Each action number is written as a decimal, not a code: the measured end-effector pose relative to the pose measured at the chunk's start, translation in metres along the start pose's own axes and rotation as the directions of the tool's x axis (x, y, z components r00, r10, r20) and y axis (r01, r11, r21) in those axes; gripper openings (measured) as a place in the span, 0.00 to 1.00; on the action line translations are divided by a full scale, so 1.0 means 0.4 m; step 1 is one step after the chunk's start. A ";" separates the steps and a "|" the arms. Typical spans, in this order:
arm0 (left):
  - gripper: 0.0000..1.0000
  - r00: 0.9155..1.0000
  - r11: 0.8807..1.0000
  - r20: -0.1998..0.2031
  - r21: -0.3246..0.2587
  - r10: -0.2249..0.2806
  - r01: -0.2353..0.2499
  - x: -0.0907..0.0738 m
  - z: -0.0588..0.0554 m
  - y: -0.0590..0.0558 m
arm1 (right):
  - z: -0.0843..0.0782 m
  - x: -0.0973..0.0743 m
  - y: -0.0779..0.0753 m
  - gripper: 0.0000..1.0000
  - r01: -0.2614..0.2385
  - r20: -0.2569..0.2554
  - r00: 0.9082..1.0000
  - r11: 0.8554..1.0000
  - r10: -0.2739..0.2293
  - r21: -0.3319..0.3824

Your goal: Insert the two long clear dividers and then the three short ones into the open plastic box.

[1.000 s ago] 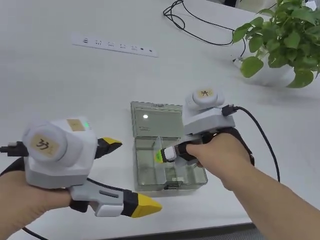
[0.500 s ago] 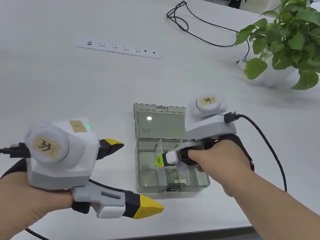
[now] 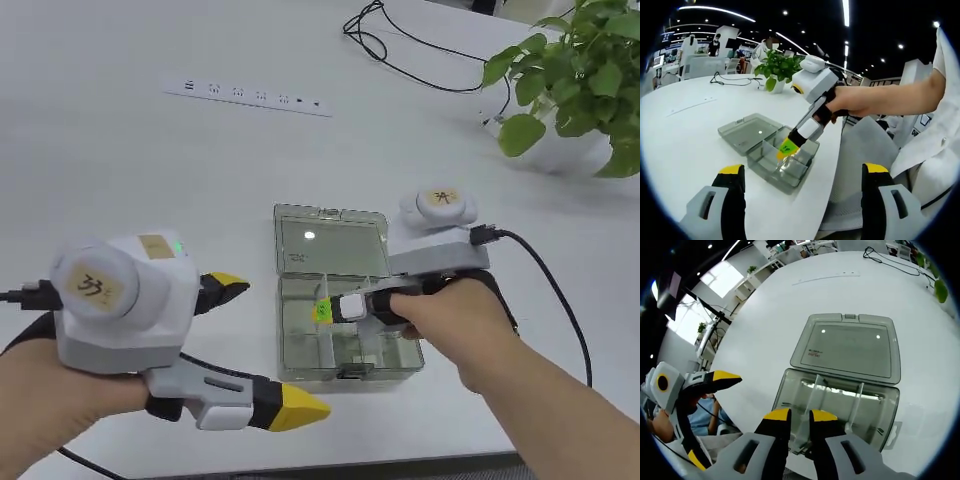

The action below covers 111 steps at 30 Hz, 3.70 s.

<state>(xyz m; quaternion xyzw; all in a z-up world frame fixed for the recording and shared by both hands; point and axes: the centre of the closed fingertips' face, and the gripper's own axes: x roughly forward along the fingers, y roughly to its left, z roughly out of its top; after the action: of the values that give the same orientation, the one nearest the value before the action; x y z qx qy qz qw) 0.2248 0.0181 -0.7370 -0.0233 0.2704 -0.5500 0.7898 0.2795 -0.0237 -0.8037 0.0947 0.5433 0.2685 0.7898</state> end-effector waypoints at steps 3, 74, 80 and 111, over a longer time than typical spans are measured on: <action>0.99 1.000 1.000 0.002 -0.004 0.012 -0.012 -0.002 0.004 0.001 | 0.007 -0.011 0.007 0.18 -0.023 0.020 1.000 1.000 0.023 -0.006; 1.00 0.983 0.984 0.045 -0.028 0.177 -0.176 -0.022 0.051 -0.027 | -0.052 -0.304 -0.177 0.77 -0.287 -0.267 0.956 0.571 0.121 -0.769; 1.00 0.983 0.984 0.047 -0.028 0.177 -0.176 -0.021 0.049 -0.022 | -0.065 -0.286 -0.216 0.72 -0.296 -0.310 0.949 0.482 0.052 -0.825; 1.00 0.984 0.984 0.043 -0.046 0.174 -0.172 -0.019 0.030 -0.006 | -0.105 -0.130 -0.412 0.50 -0.347 -0.415 0.898 0.345 -0.148 -0.872</action>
<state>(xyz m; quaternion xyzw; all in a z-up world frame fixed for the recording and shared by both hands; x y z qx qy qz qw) 0.2260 0.0208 -0.7228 -0.0291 0.2642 -0.4730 0.8400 0.2805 -0.1952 -0.8511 -0.3985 0.4426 0.5916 0.5435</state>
